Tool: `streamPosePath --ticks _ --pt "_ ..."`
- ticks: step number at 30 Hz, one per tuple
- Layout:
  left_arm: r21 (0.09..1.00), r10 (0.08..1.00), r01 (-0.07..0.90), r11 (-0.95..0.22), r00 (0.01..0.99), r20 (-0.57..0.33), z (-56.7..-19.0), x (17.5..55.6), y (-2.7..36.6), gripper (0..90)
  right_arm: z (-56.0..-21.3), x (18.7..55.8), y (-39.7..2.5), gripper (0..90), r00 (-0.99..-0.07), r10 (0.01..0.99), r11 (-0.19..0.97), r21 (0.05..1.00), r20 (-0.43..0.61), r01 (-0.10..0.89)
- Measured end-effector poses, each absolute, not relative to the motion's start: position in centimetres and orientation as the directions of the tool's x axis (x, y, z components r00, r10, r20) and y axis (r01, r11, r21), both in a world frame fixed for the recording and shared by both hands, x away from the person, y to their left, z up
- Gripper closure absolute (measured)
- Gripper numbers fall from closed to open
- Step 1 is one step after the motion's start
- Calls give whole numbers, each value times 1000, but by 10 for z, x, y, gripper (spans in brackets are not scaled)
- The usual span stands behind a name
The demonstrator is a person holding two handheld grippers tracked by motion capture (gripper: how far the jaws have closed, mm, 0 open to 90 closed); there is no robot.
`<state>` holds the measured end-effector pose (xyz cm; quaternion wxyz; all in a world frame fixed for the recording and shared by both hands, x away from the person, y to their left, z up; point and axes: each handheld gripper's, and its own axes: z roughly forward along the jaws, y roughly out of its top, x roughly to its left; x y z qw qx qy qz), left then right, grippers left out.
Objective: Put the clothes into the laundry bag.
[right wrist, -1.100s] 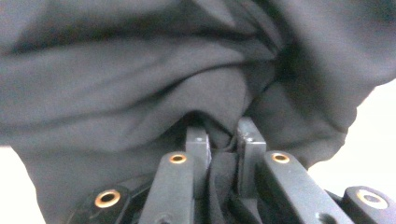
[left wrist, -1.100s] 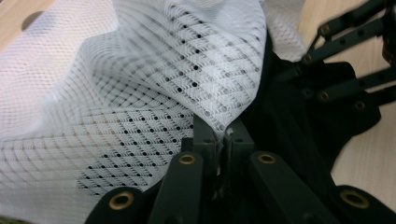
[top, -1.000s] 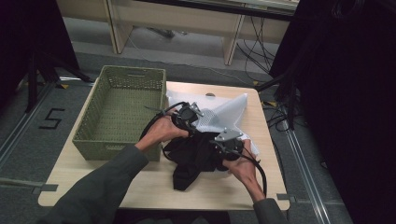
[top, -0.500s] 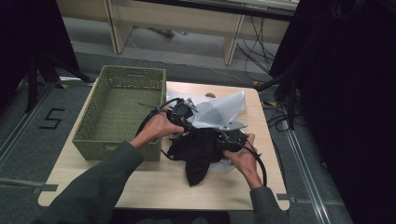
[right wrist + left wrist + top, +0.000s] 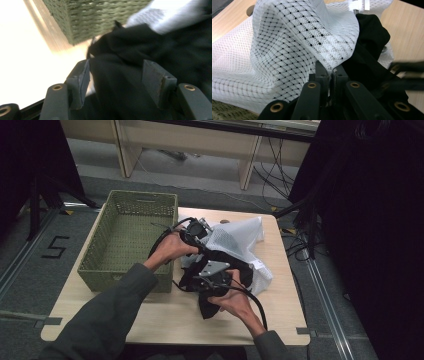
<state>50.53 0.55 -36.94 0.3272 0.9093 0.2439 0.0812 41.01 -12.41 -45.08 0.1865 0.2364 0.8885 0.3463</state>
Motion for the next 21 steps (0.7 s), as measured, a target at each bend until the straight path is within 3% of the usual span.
streamPosePath --ticks 2,5,6,7,8,10,12,15,18,21 --pt "632 510 404 -662 860 -16 -369 510 9 854 -461 419 -113 382 -830 541 642 704 -136 303" --pt "628 514 412 -661 858 -22 -370 511 11 854 -478 430 -104 343 -855 513 700 614 -78 365" --pt "626 513 411 -663 858 -20 -371 511 11 853 -489 432 -102 373 -844 515 725 600 -149 337" --pt "623 516 416 -663 857 -23 -371 511 11 853 -498 432 -99 443 -823 528 737 595 -211 321" --pt "626 517 417 -659 855 -25 -372 512 12 853 -501 435 -101 503 -850 462 786 561 -252 261" --pt "630 518 417 -655 855 -28 -373 512 12 852 -497 434 -103 763 -832 487 780 560 -265 278" --pt "632 515 412 -657 857 -23 -372 510 12 852 -488 433 -108 842 -826 507 751 597 -247 282" --pt "630 509 405 -663 861 -18 -370 508 13 852 -463 430 -123 858 -818 524 720 637 -239 275" --pt "628 508 408 -663 861 -23 -369 504 12 853 -438 433 -144 859 -756 620 624 716 -211 312" --pt "624 502 405 -668 864 -22 -368 502 12 854 -429 447 -166 862 -689 650 642 716 -319 274"
